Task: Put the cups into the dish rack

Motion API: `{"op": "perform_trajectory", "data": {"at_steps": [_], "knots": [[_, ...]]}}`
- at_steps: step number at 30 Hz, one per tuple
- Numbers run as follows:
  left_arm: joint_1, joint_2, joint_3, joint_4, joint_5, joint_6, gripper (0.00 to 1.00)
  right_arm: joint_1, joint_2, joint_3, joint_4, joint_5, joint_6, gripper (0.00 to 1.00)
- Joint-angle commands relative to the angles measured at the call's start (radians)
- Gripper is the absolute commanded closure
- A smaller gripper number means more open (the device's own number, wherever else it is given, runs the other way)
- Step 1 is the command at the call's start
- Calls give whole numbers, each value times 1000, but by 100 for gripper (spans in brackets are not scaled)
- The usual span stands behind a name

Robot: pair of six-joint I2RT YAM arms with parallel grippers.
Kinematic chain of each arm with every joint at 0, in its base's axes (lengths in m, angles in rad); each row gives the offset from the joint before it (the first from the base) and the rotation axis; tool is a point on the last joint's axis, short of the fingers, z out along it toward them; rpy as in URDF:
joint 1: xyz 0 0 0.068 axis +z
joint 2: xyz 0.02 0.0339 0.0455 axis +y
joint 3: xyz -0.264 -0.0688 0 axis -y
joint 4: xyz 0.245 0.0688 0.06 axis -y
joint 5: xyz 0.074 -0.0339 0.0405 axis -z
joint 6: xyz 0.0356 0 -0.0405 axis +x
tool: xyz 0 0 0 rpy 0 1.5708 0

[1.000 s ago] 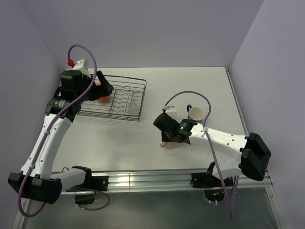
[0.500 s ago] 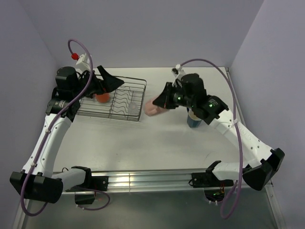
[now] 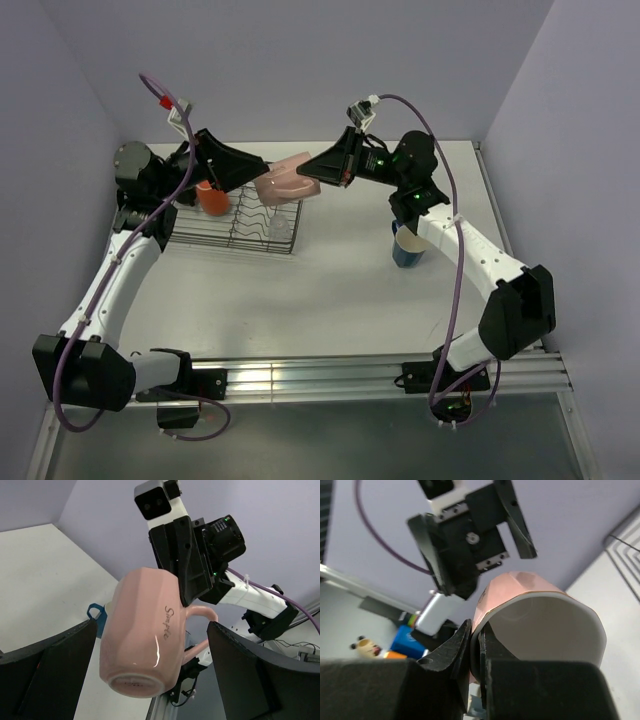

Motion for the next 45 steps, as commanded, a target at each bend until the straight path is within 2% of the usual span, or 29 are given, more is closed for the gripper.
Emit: {"op": "perform_trajectory", "data": {"at_steps": [1,5,14,17,20,23,27,30,38,45], "knots": [[0,-25,-10,139,67,-53,1,-25,-16,9,431,-69,232,100],[-7,-34,-14,105,70,-38,1,-31,7,7,540,-60,305,100],[-50,-46,-34,144,82,-69,1,-31,57,29,586,-63,345,100],[-50,-45,-16,122,78,-98,1,-33,46,32,559,-71,290,100],[-50,-36,27,-8,50,-87,1,-39,15,20,452,-48,150,100],[-50,-29,29,-68,30,-96,1,-42,-46,13,355,1,0,100],[-50,-26,-5,-42,24,-156,1,-40,-74,13,341,34,-96,100],[-52,-20,-30,-5,29,-194,1,-40,-77,13,384,32,-88,100],[-64,1,-53,134,55,-332,1,-36,-46,-56,651,20,-13,100],[-64,18,-60,240,53,-444,1,-4,-71,-63,617,20,-115,100]]}}
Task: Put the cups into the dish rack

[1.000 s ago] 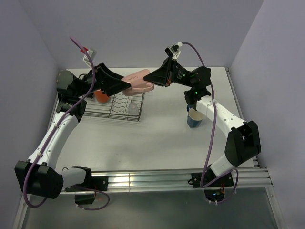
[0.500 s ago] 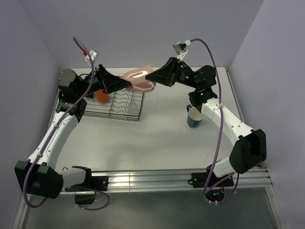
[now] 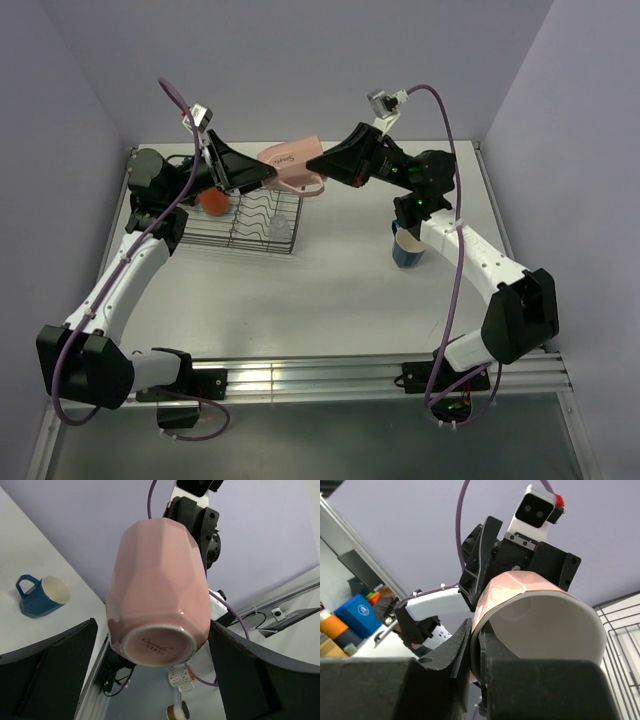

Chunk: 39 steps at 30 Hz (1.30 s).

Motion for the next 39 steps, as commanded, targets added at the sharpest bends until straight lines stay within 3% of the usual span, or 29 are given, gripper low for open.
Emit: {"op": "perform_trajectory", "data": {"at_steps": [1,10,17,31,34,37,38,39], "knots": [[-4,9,-4,141,16,-100,1,22,-60,13,117,44,-80,100],[-18,26,-31,248,4,-222,1,97,-101,26,-64,81,-298,100],[-31,3,-45,212,4,-219,3,118,-169,26,-239,177,-495,100],[-35,-33,-56,222,8,-230,5,118,-158,23,-260,208,-524,100],[-35,-37,-56,222,13,-232,12,118,-158,17,-256,217,-525,100],[-37,-40,-55,224,17,-235,28,118,-152,22,-267,223,-536,100],[-37,-40,-55,224,17,-236,43,118,-150,22,-270,228,-538,100],[-37,-41,-53,230,19,-238,49,119,-149,22,-271,230,-539,100]]}}
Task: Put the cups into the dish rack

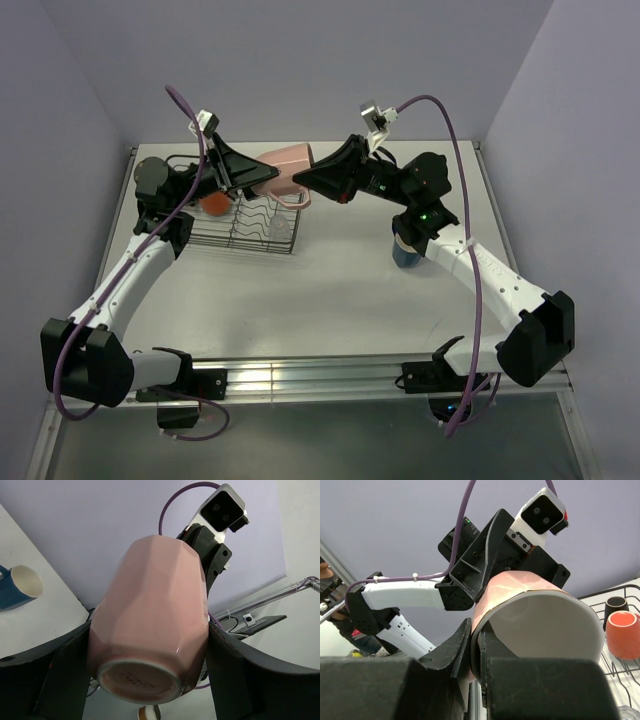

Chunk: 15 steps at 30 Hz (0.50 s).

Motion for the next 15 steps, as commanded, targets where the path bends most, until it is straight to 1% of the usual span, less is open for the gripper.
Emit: {"op": "perform_trajectory", "data": {"at_steps": [1,3,4,6,9,10,11,12,15], "knots": [[-9,-57,12,65,35,-25,62,-1,-18,27,83,92,-61,100],[-9,-59,18,53,34,-19,83,-1,-15,29,77,93,-62,100],[-9,-59,21,28,32,-6,100,0,-13,29,62,96,-72,100],[-8,-63,32,2,26,14,100,3,-18,30,36,116,-85,100],[0,-65,53,-50,25,53,100,5,-42,24,-32,185,-118,83],[9,-65,56,-58,25,65,100,4,-48,23,-85,213,-140,74],[17,-65,59,-72,25,70,100,4,-56,23,-110,239,-153,70],[24,-66,61,-72,28,68,100,4,-70,23,-134,289,-165,63],[55,-68,59,-59,37,62,100,2,-87,13,-185,342,-190,55]]}}
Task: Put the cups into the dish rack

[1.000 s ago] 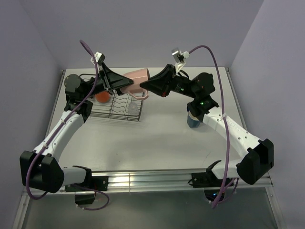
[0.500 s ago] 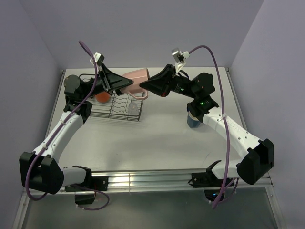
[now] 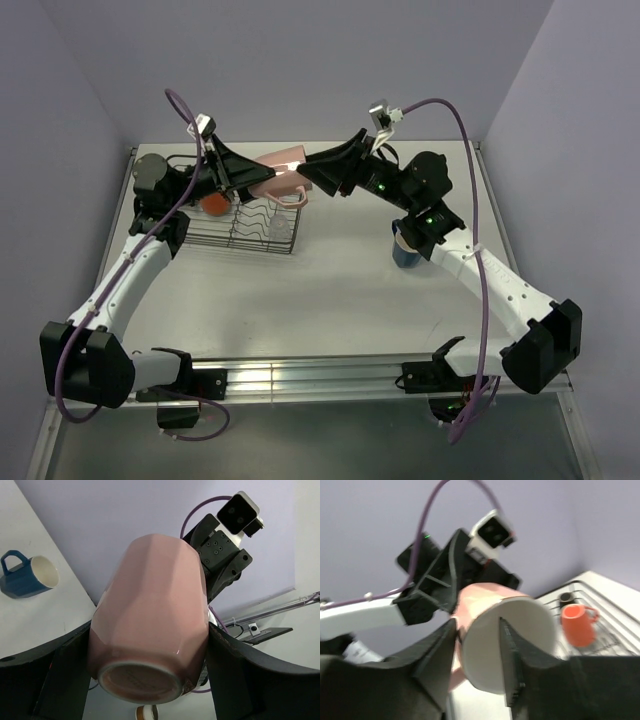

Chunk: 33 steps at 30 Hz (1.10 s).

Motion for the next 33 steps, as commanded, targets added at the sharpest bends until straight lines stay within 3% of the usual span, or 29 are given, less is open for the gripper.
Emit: {"op": "perform_trajectory", "data": {"at_steps": [1,5,7,9,10,12,13,15,17,18,21,33], "knots": [[39,-57,58,71,44,6,100,-9,-60,10,-62,176,-91,51],[88,-64,69,37,61,27,100,-9,-72,10,-111,257,-98,47],[126,-71,90,-58,64,91,100,-9,-81,10,-153,323,-100,45],[156,-74,145,-185,53,180,100,-9,-93,12,-192,377,-98,44],[191,-71,173,-363,43,304,100,-9,-97,15,-241,406,-101,42],[248,-58,289,-597,-50,560,100,-9,-106,29,-296,483,-106,41],[257,-49,337,-834,-112,643,100,-9,-106,39,-365,510,-106,41],[262,-16,474,-1030,-392,844,100,-9,-106,67,-428,576,-111,41],[263,0,518,-1180,-601,911,100,-9,-109,76,-482,598,-117,40],[263,18,541,-1208,-784,957,100,-7,-109,76,-499,621,-117,40],[265,69,543,-1265,-1024,995,100,-9,-103,76,-526,622,-114,39],[266,334,648,-1385,-1306,1026,100,-9,-38,133,-646,615,-137,39]]}}
